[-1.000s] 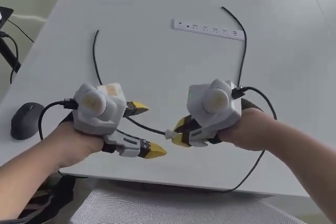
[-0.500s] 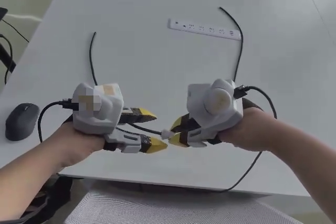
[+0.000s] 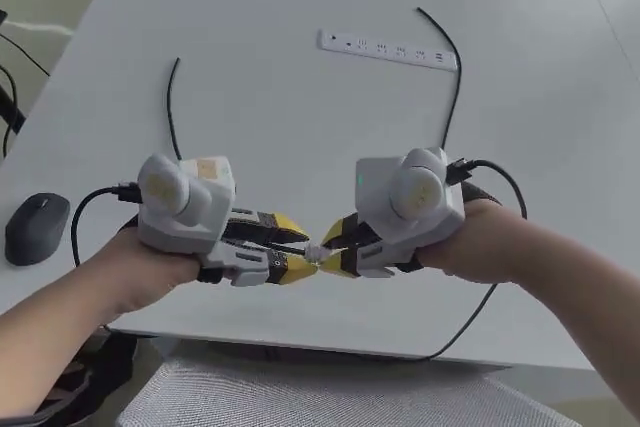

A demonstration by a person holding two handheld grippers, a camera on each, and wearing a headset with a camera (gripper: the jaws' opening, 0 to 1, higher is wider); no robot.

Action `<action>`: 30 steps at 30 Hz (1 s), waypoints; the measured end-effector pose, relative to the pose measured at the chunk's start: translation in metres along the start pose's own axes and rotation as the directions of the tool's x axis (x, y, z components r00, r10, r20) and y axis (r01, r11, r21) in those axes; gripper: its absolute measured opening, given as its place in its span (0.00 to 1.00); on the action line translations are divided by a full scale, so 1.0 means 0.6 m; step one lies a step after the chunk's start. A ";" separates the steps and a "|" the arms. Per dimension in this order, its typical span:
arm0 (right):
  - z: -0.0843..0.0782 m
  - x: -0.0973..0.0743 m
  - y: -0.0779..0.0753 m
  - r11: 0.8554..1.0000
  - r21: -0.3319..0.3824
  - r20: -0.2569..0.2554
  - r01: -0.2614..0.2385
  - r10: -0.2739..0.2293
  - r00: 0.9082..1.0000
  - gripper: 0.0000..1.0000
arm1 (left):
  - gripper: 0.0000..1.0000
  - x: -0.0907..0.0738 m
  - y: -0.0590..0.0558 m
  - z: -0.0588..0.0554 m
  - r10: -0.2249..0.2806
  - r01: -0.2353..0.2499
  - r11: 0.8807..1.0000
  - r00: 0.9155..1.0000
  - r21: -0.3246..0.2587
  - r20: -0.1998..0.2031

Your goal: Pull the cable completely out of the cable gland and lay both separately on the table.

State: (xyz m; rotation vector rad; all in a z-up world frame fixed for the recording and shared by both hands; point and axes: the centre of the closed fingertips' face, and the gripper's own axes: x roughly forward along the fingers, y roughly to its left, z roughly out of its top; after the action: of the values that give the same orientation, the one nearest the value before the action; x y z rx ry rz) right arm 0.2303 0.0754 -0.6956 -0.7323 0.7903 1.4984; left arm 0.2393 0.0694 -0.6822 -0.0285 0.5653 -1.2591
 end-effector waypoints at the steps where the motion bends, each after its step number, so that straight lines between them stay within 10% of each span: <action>1: -0.001 0.000 0.001 1.000 -0.002 -0.002 -0.001 0.001 1.000 0.06 | 0.19 0.000 -0.001 0.000 -0.003 0.003 1.000 1.000 0.000 0.001; 30: 0.005 -0.011 0.008 0.996 -0.075 0.046 -0.039 0.042 0.998 0.06 | 0.16 0.002 -0.018 0.006 -0.057 0.055 0.994 0.998 0.090 0.022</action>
State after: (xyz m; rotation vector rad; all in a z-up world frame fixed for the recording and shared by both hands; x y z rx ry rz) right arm 0.2262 0.0737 -0.6883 -0.7370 0.7202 1.5830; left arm 0.2316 0.0640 -0.6759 0.0150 0.4898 -1.3360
